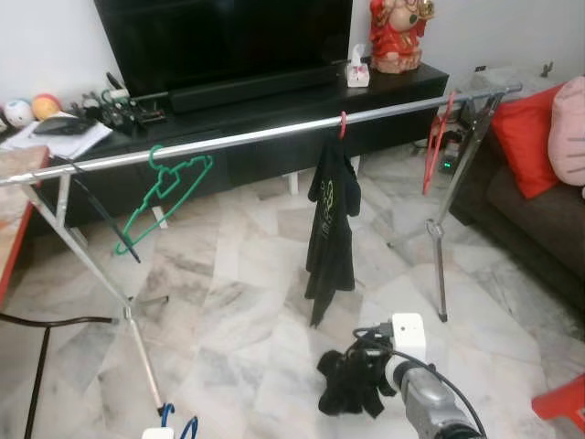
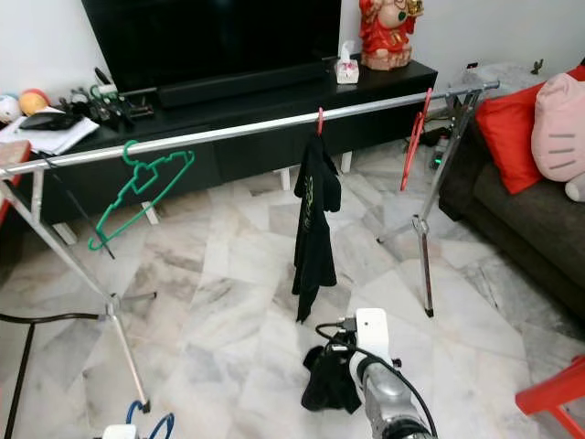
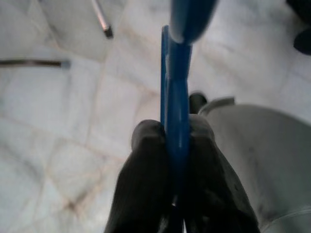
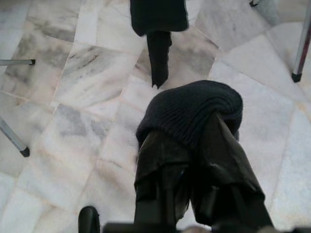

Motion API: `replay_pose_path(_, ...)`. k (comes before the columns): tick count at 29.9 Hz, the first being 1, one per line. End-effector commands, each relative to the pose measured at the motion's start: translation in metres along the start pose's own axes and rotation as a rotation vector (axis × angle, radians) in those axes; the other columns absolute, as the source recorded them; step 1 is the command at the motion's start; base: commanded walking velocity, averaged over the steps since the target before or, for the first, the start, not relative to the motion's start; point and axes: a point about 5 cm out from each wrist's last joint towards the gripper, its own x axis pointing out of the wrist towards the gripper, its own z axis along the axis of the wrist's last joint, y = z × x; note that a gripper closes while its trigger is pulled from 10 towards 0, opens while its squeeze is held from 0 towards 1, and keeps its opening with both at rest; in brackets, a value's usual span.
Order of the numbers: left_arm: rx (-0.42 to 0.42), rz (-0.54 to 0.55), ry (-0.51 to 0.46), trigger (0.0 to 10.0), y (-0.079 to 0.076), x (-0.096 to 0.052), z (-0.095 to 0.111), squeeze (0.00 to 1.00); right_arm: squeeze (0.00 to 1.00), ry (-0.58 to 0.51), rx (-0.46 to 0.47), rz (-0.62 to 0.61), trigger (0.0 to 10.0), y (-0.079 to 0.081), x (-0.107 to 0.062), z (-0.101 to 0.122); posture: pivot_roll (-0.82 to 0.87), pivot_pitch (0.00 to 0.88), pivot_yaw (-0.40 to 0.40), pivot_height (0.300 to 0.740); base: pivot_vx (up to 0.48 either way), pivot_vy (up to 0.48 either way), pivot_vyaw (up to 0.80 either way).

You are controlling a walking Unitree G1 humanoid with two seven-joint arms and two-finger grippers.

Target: Hang hanger

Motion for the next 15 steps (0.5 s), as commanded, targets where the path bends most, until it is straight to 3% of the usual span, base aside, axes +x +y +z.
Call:
replay_pose_path(1,0.005,-0.005,0.021,10.0,-0.0010,-0.0014,-0.0058,0.00,0.00,-0.034,-0.005,-0.003,10.0,-0.0024,0.0007,0.0066,-0.12,0.000,0.050,0.740,-0.259,0.000,0.00)
replay_pose_path(7,0.005,-0.003,0.023,10.0,-0.0003,-0.0015,-0.0061,0.00,0.00,-0.044,-0.001,0.000,10.0,-0.0014,0.0012,0.0086,-0.11,0.000,0.049,0.740,-0.259,0.000,0.36)
replay_pose_path(15,0.004,-0.005,0.026,10.0,-0.0007,-0.0012,-0.0058,0.00,0.00,-0.055,0.006,0.003,10.0,0.0000,0.0022,0.0121,-0.11,0.000,0.049,0.740,-0.265,0.000,0.00)
